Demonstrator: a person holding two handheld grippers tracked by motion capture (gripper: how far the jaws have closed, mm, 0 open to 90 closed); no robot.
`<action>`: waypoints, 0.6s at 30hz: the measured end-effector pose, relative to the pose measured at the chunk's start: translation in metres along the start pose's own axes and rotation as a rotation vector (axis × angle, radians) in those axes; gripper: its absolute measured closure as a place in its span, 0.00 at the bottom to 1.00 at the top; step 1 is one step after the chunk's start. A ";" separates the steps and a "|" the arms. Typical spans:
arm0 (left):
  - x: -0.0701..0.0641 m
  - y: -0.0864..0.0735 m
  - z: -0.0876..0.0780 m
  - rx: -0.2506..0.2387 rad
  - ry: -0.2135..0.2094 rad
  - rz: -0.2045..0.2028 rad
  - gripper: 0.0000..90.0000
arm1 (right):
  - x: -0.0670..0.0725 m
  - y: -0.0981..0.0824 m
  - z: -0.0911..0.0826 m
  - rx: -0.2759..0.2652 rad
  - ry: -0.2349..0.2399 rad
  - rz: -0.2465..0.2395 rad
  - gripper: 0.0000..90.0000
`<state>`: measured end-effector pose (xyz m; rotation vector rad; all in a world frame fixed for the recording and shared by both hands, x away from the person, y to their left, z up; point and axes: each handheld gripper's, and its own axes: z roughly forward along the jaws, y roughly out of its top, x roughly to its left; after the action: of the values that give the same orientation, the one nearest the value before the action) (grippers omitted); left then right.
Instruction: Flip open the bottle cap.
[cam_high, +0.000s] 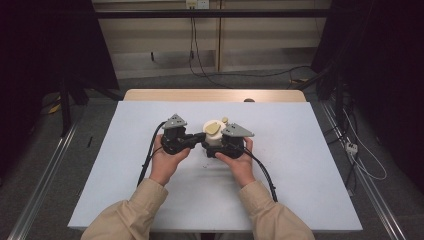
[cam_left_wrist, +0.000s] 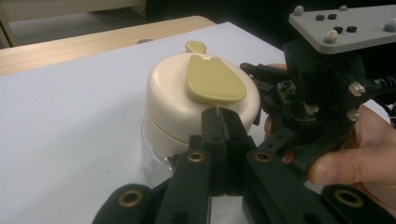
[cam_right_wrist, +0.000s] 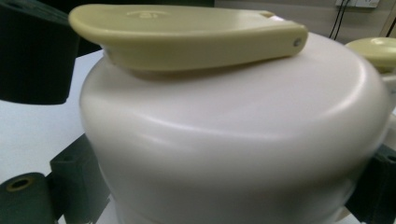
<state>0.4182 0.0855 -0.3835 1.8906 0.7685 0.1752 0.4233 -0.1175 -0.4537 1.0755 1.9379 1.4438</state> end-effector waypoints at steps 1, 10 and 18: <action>0.000 0.000 0.000 0.000 -0.001 0.000 1.00 | 0.000 0.000 0.000 0.000 0.000 0.000 0.08; -0.001 0.002 0.003 0.002 0.015 0.002 1.00 | 0.000 0.000 0.000 0.000 0.000 0.000 0.08; -0.002 0.004 0.003 0.008 0.025 0.003 1.00 | 0.000 0.000 0.000 0.001 0.000 0.000 0.08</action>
<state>0.4198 0.0806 -0.3807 1.9002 0.7837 0.1981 0.4234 -0.1175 -0.4535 1.0757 1.9392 1.4429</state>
